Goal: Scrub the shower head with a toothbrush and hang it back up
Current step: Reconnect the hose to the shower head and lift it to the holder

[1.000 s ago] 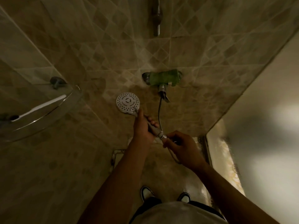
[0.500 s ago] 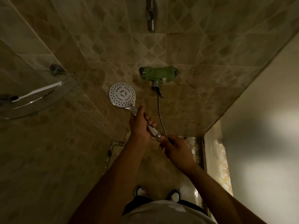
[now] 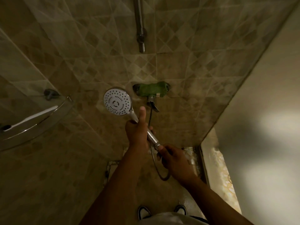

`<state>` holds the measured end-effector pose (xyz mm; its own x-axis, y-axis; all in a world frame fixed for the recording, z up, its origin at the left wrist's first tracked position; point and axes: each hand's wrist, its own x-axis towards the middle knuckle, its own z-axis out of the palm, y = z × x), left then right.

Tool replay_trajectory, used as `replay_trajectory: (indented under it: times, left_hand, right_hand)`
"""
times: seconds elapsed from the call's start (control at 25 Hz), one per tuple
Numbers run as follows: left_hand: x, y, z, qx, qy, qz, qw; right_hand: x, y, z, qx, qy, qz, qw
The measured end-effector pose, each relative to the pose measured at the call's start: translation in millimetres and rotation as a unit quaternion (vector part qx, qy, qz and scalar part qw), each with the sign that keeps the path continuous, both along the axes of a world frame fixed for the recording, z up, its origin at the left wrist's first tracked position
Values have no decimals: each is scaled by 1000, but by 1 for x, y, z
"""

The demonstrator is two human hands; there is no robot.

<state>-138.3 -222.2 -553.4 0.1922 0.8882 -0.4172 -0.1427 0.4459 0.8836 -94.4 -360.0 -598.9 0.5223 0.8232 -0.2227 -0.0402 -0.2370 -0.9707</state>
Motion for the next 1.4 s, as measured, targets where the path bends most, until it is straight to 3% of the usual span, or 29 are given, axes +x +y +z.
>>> replay_trajectory:
  times: [0.12, 0.28, 0.52, 0.64, 0.72, 0.88, 1.08, 1.28, 1.4]
  left_hand:
    - [1, -1, 4, 53, 15, 35, 998]
    - [2, 7, 13, -53, 29, -15, 998]
    - [2, 21, 29, -103, -31, -90, 990]
    - [-1, 29, 33, -86, -60, -177, 979]
    - [1, 30, 36, -63, -51, -171, 982]
    - [9, 23, 32, -1, 48, -78, 996]
    - [8, 17, 26, 9, 27, -34, 999]
    - [1, 28, 28, -39, -20, -73, 996]
    - [-4, 36, 34, -110, -88, -115, 983]
  right_hand:
    - [1, 5, -3, 14, -68, -23, 997]
    - [4, 6, -9, -4, -136, -32, 990]
    - [4, 10, -14, 65, -7, 47, 997]
    - [-1, 14, -17, 82, 41, 61, 994]
    - [1, 16, -16, 86, 62, 42, 993]
    - [5, 17, -14, 82, 24, 7, 996]
    - [8, 23, -21, 47, -82, -42, 995]
    - [2, 20, -11, 62, -47, 14, 997]
    - [-4, 20, -6, 47, 43, 48, 997]
